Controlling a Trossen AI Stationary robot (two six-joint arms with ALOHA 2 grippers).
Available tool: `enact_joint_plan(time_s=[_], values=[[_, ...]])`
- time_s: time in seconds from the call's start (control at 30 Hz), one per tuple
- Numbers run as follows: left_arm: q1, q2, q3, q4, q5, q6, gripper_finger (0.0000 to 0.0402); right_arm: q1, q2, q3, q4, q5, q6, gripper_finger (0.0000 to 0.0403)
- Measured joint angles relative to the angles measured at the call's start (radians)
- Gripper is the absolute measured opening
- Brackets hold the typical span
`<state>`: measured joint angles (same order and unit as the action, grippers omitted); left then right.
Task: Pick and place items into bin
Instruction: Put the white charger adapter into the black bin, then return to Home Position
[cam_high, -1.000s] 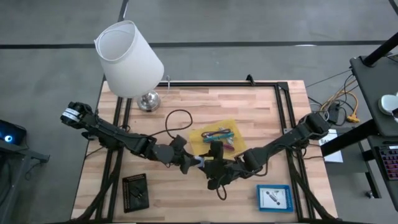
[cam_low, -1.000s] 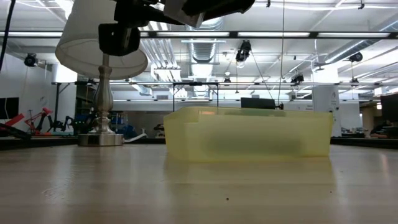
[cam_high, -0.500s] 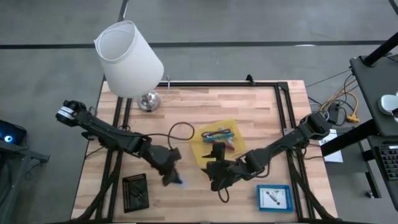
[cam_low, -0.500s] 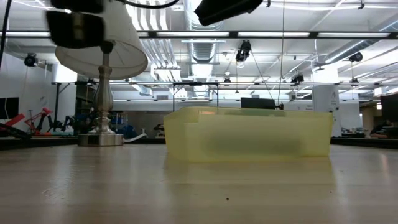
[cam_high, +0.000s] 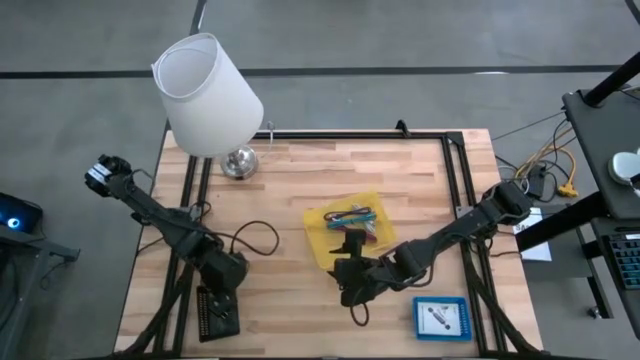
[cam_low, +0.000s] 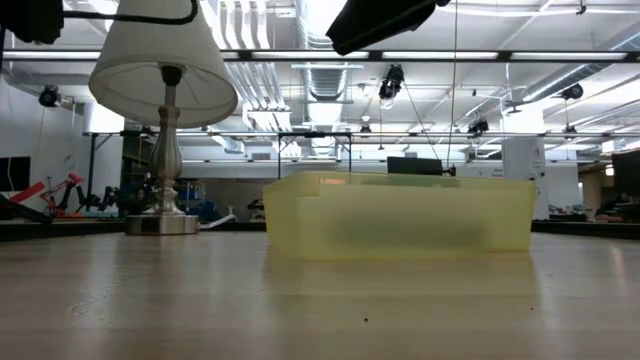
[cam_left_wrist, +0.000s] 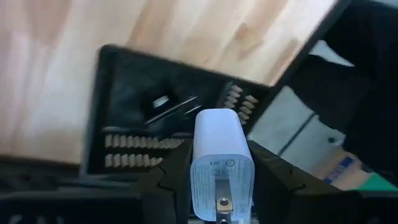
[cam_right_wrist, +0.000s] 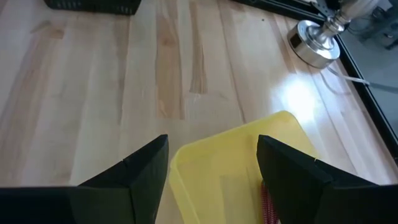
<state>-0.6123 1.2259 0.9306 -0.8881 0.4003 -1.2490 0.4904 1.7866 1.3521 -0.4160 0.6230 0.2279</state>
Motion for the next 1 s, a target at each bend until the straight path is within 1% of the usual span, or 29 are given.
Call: enact_joint_plan(time_s=[0.07, 0.3, 0.37, 0.47, 0.53, 0.63, 0.7, 0.8, 0.9, 1.0], values=[[-0.01, 0.002, -0.004, -0.021, -0.009, 0.0, 0.0105, 0.0, 0.0, 0.0, 0.0, 0.001, 0.0, 0.023], [-0.011, 0.019, -0.048, -0.011, -0.016, 0.026, 0.0106, 0.0, 0.0, 0.0, 0.0, 0.001, -0.002, 0.0231], [-0.011, 0.019, -0.068, -0.013, -0.016, 0.026, 0.0129, 0.0, 0.0, 0.0, 0.0, 0.001, -0.002, 0.0231], [-0.012, 0.019, -0.089, -0.017, -0.015, 0.026, 0.0192, 0.0, 0.0, 0.0, 0.0, 0.001, -0.002, 0.0231], [-0.012, 0.019, -0.094, -0.018, -0.015, 0.028, 0.0224, 0.0, 0.0, 0.0, 0.0, 0.001, -0.002, 0.0231], [-0.012, 0.019, -0.094, -0.004, -0.026, 0.068, 0.0242, 0.0, 0.0, 0.0, -0.004, 0.001, 0.0, 0.0231], [-0.012, 0.019, -0.083, -0.001, -0.084, 0.117, 0.024, 0.0, 0.0, 0.0, -0.008, 0.002, 0.001, 0.0231], [-0.012, 0.008, -0.05, 0.021, -0.208, 0.227, 0.022, 0.0, -0.002, 0.0, -0.023, 0.006, 0.006, 0.023], [-0.009, -0.009, -0.02, 0.023, -0.379, 0.34, 0.0188, 0.0, -0.008, 0.0, -0.04, 0.009, 0.007, 0.0226], [0.003, -0.041, -0.012, 0.029, -0.57, 0.393, 0.0154, 0.0, -0.011, 0.0, -0.051, 0.009, 0.008, 0.0221]])
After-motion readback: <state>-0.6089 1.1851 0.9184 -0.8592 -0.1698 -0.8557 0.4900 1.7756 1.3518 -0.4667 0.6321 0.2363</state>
